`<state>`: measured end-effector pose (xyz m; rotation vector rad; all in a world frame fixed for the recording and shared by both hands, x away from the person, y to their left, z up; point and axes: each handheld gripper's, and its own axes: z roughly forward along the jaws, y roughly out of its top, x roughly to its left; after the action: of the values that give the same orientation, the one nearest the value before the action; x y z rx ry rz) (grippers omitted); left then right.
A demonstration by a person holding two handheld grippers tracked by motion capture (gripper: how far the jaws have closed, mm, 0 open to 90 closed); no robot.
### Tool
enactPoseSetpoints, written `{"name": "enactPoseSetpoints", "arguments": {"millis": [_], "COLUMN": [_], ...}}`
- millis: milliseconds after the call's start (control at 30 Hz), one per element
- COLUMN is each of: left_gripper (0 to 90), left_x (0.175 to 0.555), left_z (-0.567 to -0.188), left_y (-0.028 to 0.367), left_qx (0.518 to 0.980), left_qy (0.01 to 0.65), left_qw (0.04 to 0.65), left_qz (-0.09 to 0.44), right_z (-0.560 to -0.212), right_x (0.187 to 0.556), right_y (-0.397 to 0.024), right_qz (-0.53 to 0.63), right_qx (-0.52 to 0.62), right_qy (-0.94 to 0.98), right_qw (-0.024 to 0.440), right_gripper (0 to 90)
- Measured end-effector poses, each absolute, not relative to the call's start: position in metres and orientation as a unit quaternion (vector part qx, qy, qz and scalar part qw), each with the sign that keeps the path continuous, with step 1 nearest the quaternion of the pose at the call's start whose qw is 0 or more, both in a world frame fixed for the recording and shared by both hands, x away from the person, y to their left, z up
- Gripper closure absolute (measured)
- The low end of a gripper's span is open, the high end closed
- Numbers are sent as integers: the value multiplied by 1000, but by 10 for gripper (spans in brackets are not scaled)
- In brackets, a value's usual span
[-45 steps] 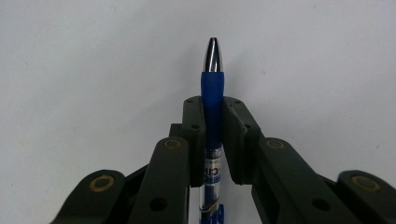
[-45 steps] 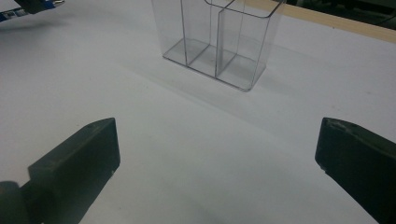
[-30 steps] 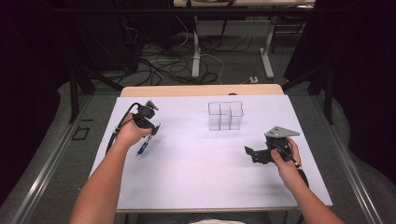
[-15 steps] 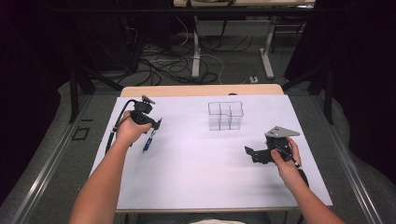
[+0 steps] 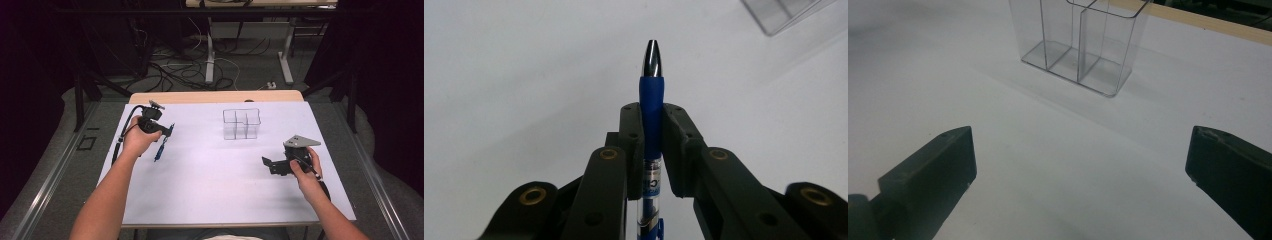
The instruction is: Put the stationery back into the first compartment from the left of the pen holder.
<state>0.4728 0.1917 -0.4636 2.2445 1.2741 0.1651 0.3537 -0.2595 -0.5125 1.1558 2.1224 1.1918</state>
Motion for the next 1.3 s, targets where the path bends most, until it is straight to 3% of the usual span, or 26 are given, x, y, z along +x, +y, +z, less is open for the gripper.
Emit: {"name": "enactPoseSetpoints", "arguments": {"millis": [533,867,1300], "left_gripper": [796,797,797], "left_x": [453,438,428], "left_z": [-441,-432,-421], "left_y": [174,154,135], "left_qx": [787,775,747], "left_qy": [439,378,336], "left_qw": [400,445,502], "left_qz": [165,241,278], "right_z": [-513,-513,-512], "right_x": [354,354,354], "right_y": [-259,-259,-260], "right_qz": [430,429,431], "right_qx": [421,420,415], "right_qy": [767,768,769], "right_qw": [223,223,226], "right_gripper": [0,0,0]}}
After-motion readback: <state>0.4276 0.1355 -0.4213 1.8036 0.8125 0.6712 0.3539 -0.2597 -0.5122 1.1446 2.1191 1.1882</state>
